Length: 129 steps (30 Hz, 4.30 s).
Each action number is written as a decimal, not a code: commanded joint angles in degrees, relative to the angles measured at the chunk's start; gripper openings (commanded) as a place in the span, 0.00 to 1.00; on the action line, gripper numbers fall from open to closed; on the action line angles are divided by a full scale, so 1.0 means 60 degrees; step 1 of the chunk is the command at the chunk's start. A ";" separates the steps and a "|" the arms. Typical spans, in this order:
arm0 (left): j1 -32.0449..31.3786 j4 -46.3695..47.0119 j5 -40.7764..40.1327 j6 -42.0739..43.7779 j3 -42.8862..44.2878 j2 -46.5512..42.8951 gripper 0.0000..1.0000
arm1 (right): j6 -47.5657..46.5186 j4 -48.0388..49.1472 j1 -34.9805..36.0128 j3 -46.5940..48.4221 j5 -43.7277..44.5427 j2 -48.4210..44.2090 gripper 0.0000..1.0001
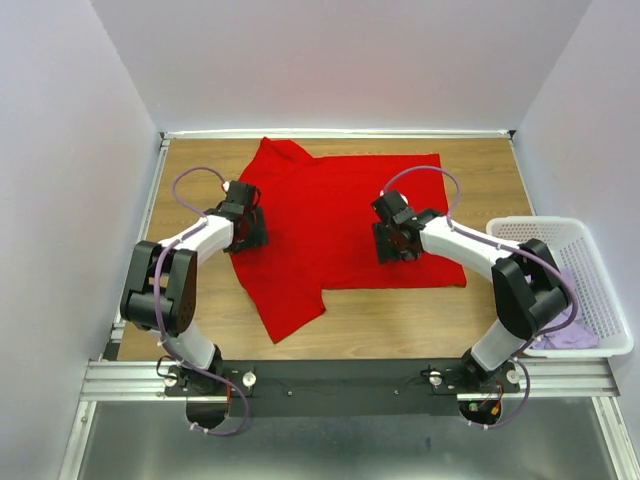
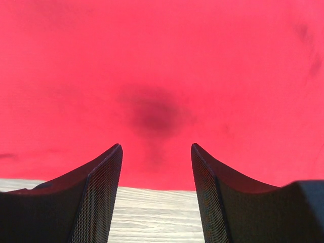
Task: Fold and stack the t-shirts
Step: Flatten the tshirt out
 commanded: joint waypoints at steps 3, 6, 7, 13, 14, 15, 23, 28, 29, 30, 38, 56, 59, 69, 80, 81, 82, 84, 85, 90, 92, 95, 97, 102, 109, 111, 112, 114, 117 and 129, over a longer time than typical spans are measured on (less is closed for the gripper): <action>-0.0108 -0.0459 0.0595 -0.0192 -0.0596 0.0603 0.76 | 0.0566 0.0264 -0.0144 -0.0964 0.0037 -0.0146 0.64; -0.0123 -0.0737 0.0624 -0.0149 -0.0963 0.0706 0.76 | 0.0610 0.0265 -0.0144 -0.1287 -0.0241 0.0000 0.64; -0.0123 -0.0854 0.0653 -0.0120 -0.1123 0.0721 0.76 | 0.0624 0.0279 -0.0158 -0.1345 -0.0344 0.0015 0.64; -0.0182 -0.1718 0.1123 -0.0338 -0.1753 0.0341 0.76 | 0.1049 -0.0334 -0.0159 -0.1785 -0.1194 -0.0481 0.64; -0.0196 -0.1850 0.1123 -0.0353 -0.1842 0.0094 0.76 | 0.1151 -0.0698 -0.0159 -0.1785 -0.1325 -0.0526 0.64; -0.0196 -0.2113 0.1122 -0.0383 -0.1915 -0.0039 0.77 | 0.1210 -0.0876 -0.0159 -0.1785 -0.1356 -0.0584 0.64; -0.0094 -0.3651 0.0176 -0.0325 -0.1041 -0.1270 0.79 | 0.1167 -0.2064 -0.0202 -0.1275 -0.1124 -0.1375 0.65; 0.0272 -0.3319 -0.0589 -0.0193 0.0921 -0.1579 0.83 | 0.0625 -0.1934 -0.0787 -0.0059 -0.0229 -0.1099 0.66; 0.0287 -0.3099 -0.0591 -0.0134 0.1173 -0.1448 0.82 | 0.0523 -0.1831 -0.1021 0.0146 -0.0156 -0.0866 0.66; 0.0302 -0.2894 -0.0562 -0.0076 0.1451 -0.1012 0.83 | 0.0406 -0.1641 -0.1153 0.0569 -0.0053 -0.0660 0.65; 0.0360 -0.1675 0.0052 0.0261 0.3108 0.1525 0.78 | 0.0317 -0.0190 -0.2632 0.1027 -0.0594 0.0907 0.63; 0.0668 -0.1851 0.0361 0.0261 -0.0216 0.1016 0.78 | 0.1151 -0.0466 -0.2839 -0.1770 -0.1106 -0.0408 0.63; 0.0756 -0.2129 0.0259 0.0218 -0.0246 0.0605 0.78 | 0.1254 -0.0892 -0.2839 -0.1932 -0.1239 -0.0862 0.63; 0.0551 -0.2979 -0.0518 0.0130 0.4540 0.1186 0.79 | 0.0376 -0.1039 -0.2839 0.0029 -0.1487 -0.1435 0.64; -0.0064 -0.3477 -0.1236 0.0130 1.0459 0.5318 0.76 | 0.0009 -0.0804 -0.2825 -0.0130 -0.2191 -0.1288 0.78; -0.0137 -0.3521 -0.1236 0.0043 1.0723 0.5799 0.76 | 0.0024 -0.0775 -0.2839 -0.0145 -0.2524 -0.1303 0.78; -0.0152 -0.3550 -0.1250 0.0013 1.0958 0.6022 0.76 | 0.0038 -0.0746 -0.2825 -0.0159 -0.2615 -0.1303 0.78; -0.0254 -0.3522 -0.1367 -0.0075 1.1574 0.6591 0.75 | 0.0082 -0.0688 -0.2825 -0.0203 -0.2776 -0.1346 0.79; -0.0284 -0.3507 -0.1397 -0.0075 1.1778 0.6769 0.75 | 0.0082 -0.0687 -0.2825 -0.0203 -0.2806 -0.1361 0.79; -0.0460 -0.3083 -0.1734 -0.0207 1.2381 0.7502 0.74 | 0.0024 -0.0643 -0.2825 -0.0393 -0.2982 -0.1508 0.79; -0.0475 -0.2863 -0.1777 -0.0280 1.2425 0.7678 0.73 | 0.0009 -0.0643 -0.2825 -0.0481 -0.3026 -0.1595 0.79; -0.0504 -0.2745 -0.1953 -0.0280 1.2440 0.8117 0.71 | -0.0006 -0.0643 -0.2825 -0.0628 -0.3099 -0.1727 0.79; -0.0533 -0.2789 -0.1997 -0.0266 1.2396 0.8264 0.71 | 0.0024 -0.0643 -0.2825 -0.0730 -0.3157 -0.1815 0.79; -0.0577 -0.2585 -0.2276 -0.0193 1.2001 0.8426 0.63 | -0.0005 -0.0643 -0.2825 -0.0862 -0.3173 -0.1889 0.79; -0.0592 -0.2364 -0.2349 -0.0046 1.1664 0.8441 0.49 | -0.0064 -0.0629 -0.2825 -0.0994 -0.3158 -0.1903 0.79; -0.0592 -0.2379 -0.2276 0.0041 1.1576 0.8426 0.42 | -0.0078 -0.0600 -0.2810 -0.1082 -0.3202 -0.1874 0.79; -0.0592 -0.2335 -0.2276 0.0056 1.1532 0.8397 0.40 | -0.0079 -0.0599 -0.2824 -0.1111 -0.3245 -0.1860 0.79; -0.0592 -0.2277 -0.2232 0.0101 1.1342 0.8280 0.26 | -0.0064 -0.0570 -0.2825 -0.1213 -0.3260 -0.1845 0.79; -0.0592 -0.2043 -0.2188 0.0086 1.0918 0.7872 0.03 | -0.0093 -0.0555 -0.2825 -0.1243 -0.3289 -0.1859 0.79; -0.0431 0.1406 -0.1310 -0.1202 0.5707 0.4020 0.01 | -0.0283 -0.0482 -0.2825 -0.1272 -0.3363 -0.2006 0.79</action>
